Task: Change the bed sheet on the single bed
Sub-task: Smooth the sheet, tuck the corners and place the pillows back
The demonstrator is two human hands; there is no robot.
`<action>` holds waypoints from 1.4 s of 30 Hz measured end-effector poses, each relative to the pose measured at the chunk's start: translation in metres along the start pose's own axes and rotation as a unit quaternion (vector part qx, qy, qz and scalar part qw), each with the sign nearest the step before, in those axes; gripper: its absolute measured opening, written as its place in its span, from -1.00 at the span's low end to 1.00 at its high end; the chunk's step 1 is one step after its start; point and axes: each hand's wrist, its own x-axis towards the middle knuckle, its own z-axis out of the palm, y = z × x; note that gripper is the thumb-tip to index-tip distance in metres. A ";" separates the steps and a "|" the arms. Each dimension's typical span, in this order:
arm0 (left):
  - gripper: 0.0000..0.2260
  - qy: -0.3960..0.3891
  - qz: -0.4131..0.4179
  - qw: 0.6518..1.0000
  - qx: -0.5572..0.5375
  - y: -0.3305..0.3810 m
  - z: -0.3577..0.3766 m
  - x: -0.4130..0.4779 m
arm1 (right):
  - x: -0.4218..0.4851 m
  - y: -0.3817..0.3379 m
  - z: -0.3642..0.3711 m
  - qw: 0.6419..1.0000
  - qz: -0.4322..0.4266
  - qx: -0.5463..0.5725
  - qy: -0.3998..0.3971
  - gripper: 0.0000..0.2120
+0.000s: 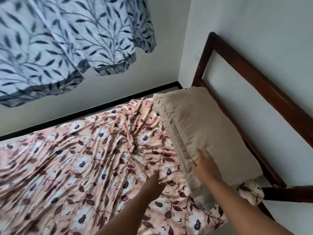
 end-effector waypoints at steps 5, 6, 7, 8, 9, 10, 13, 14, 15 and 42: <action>-0.29 0.085 -0.017 0.990 0.115 -0.106 -0.069 -0.077 | -0.062 -0.121 0.030 0.993 -0.090 -0.040 -0.069 -0.38; -0.28 0.102 -0.022 0.987 0.123 -0.134 -0.083 -0.097 | -0.080 -0.149 0.038 0.990 -0.103 -0.050 -0.078 -0.38; -0.27 0.118 -0.033 0.985 0.125 -0.162 -0.098 -0.118 | -0.097 -0.178 0.046 0.988 -0.114 -0.058 -0.084 -0.38; -0.27 0.125 -0.036 0.982 0.136 -0.173 -0.103 -0.124 | -0.102 -0.187 0.048 0.988 -0.115 -0.058 -0.087 -0.39; -0.25 0.137 -0.045 0.979 0.147 -0.200 -0.115 -0.144 | -0.120 -0.215 0.056 0.986 -0.128 -0.062 -0.091 -0.39; -0.24 0.146 -0.052 0.975 0.156 -0.217 -0.125 -0.160 | -0.130 -0.233 0.061 0.983 -0.145 -0.065 -0.096 -0.39; -0.22 0.167 -0.082 0.966 0.182 -0.272 -0.148 -0.206 | -0.166 -0.289 0.079 0.972 -0.186 -0.080 -0.118 -0.39; -0.22 0.172 -0.096 0.962 0.190 -0.291 -0.154 -0.223 | -0.180 -0.310 0.084 0.968 -0.202 -0.085 -0.119 -0.39; -0.23 0.182 -0.102 0.958 0.195 -0.303 -0.159 -0.234 | -0.190 -0.326 0.088 0.965 -0.218 -0.090 -0.117 -0.38; -0.30 0.270 -0.278 0.921 0.037 -0.424 -0.177 -0.424 | -0.328 -0.502 0.157 0.859 -0.469 -0.152 -0.137 -0.30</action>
